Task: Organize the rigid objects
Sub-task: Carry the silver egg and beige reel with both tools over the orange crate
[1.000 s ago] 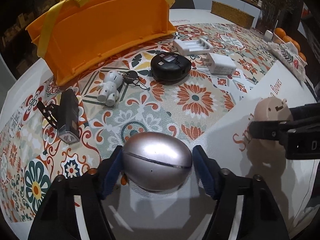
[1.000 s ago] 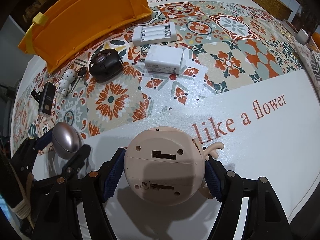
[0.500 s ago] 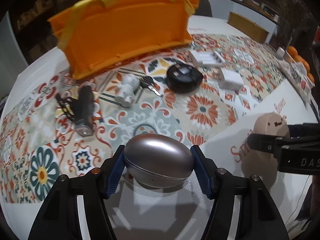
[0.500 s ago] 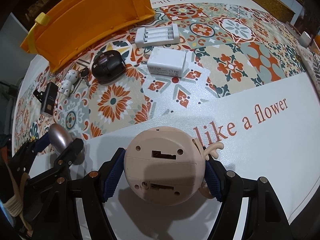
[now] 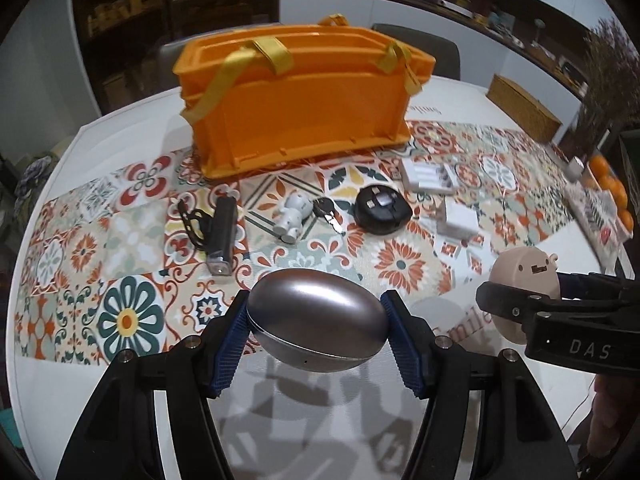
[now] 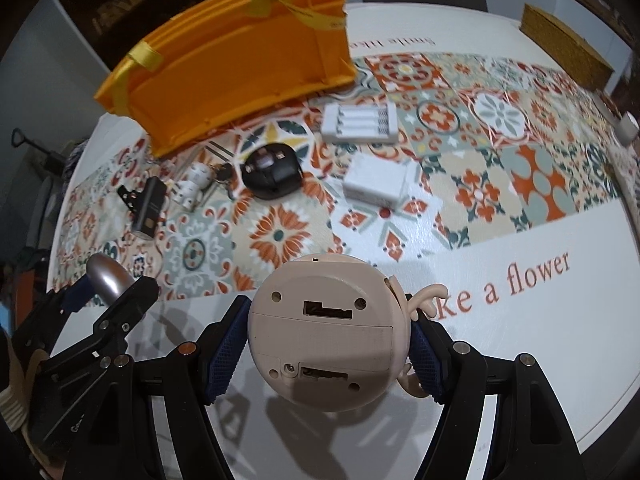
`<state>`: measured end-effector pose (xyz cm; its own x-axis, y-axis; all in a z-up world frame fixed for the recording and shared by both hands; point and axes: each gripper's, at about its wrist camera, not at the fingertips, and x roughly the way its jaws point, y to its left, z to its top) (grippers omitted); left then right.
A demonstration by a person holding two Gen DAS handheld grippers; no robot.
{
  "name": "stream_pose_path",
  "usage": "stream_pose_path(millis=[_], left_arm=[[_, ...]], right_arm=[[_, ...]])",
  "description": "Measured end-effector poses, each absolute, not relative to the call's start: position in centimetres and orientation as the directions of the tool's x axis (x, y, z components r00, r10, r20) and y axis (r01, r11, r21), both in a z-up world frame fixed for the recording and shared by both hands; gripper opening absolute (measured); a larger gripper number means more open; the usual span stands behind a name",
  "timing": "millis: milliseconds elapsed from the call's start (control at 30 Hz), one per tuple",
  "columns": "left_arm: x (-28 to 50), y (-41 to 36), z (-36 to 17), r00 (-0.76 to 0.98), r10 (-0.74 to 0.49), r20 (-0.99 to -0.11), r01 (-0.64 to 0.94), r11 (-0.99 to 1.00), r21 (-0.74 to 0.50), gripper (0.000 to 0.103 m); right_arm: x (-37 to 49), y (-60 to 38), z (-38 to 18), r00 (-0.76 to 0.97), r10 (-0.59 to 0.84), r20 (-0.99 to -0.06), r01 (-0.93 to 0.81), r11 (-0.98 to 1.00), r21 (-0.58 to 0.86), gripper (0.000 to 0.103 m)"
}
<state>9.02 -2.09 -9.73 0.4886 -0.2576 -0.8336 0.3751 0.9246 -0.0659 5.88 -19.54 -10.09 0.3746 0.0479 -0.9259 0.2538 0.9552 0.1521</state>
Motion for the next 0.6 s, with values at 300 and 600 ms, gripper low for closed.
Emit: stream_pose_path(millis=[300,600], left_arm=[[8.2,-2.1,-6.2,0.555,-0.235,-0.798,0.315,0.947,-0.06,0.065],[7.9,-2.0,-3.5,0.582,-0.246,-0.775,0.264,0.959,-0.106,0.065]], right_arm=[[6.8,-19.7,-6.8,0.427,0.063,-0.902,0.182,0.971,0.154,0.073],[6.7,-19.9,-4.0,0.474,0.073,-0.877,0.129,0.98,0.152,0.073]])
